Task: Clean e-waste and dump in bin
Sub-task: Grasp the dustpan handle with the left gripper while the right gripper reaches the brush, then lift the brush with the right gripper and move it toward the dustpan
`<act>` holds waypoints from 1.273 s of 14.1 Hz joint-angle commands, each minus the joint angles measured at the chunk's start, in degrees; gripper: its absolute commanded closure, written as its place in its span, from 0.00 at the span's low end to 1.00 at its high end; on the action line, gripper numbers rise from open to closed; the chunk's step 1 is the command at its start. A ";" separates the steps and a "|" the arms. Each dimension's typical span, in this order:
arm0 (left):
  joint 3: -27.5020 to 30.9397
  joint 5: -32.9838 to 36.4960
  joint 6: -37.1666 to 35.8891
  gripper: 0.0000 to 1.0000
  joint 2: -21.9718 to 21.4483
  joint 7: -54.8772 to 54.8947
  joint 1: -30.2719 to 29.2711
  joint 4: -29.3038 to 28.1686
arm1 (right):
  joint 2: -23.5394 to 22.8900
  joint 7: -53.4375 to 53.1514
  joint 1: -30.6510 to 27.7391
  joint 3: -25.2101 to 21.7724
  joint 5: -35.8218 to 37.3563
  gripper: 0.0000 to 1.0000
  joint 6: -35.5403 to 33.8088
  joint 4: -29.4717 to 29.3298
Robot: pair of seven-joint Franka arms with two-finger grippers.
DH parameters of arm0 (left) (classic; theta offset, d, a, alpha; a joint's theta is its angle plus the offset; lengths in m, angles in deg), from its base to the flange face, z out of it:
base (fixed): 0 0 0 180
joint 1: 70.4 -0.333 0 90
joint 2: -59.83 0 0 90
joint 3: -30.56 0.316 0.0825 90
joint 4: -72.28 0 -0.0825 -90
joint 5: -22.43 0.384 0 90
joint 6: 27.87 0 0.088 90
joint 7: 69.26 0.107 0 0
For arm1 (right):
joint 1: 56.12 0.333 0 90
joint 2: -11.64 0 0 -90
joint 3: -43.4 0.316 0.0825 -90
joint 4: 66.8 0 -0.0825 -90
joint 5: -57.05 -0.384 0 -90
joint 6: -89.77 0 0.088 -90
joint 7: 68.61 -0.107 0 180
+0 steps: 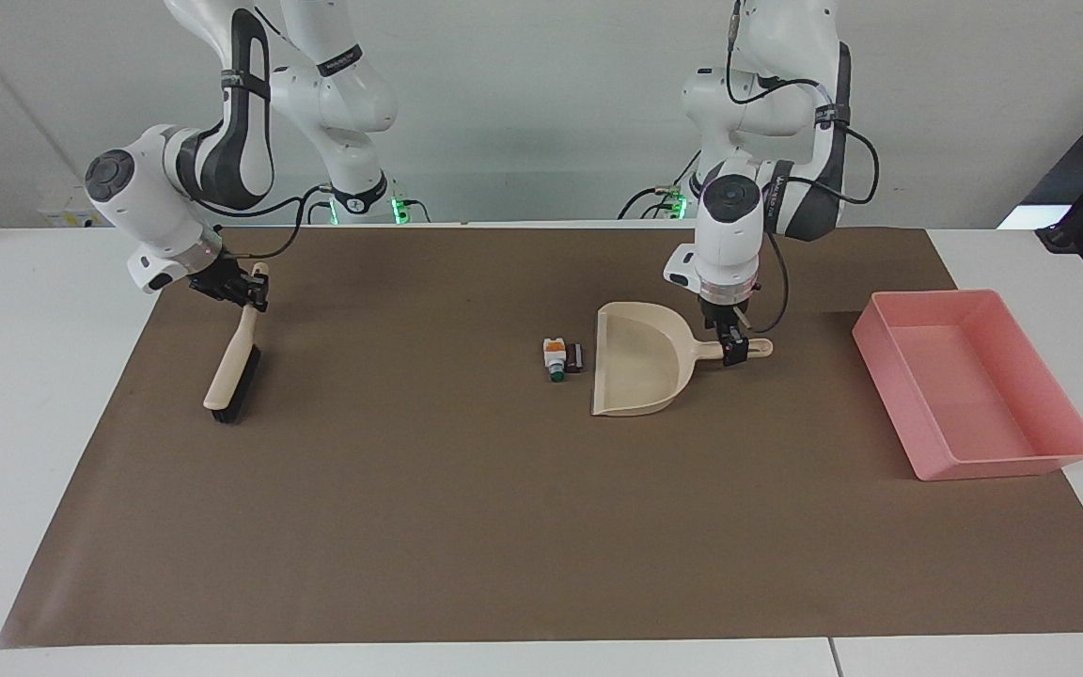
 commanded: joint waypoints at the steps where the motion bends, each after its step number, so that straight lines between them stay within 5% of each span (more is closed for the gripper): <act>1: 0.58 1.45 1.59 0.56 -0.76 -1.97 0.85 -1.35 | 1.58 -4.22 4.37 0.50 -0.67 1.00 -7.20 -5.06; 3: 0.58 1.45 1.77 0.76 -0.67 -1.80 0.94 -1.35 | 2.81 -9.31 9.20 0.67 0.03 1.00 -11.95 -8.32; 8: 0.84 1.45 -1.12 0.98 -0.94 4.41 0.06 0.75 | 4.92 -24.69 22.47 1.11 0.30 1.00 -18.55 -10.62; 13: 0.67 4.00 -6.05 1.00 -1.81 4.97 2.33 0.24 | 4.23 -32.79 38.47 1.20 1.35 1.00 -17.95 -8.95; 18: 0.67 4.79 -5.97 1.00 -2.78 4.88 4.71 -1.43 | -3.85 -39.91 49.11 1.29 1.35 1.00 -11.18 -9.91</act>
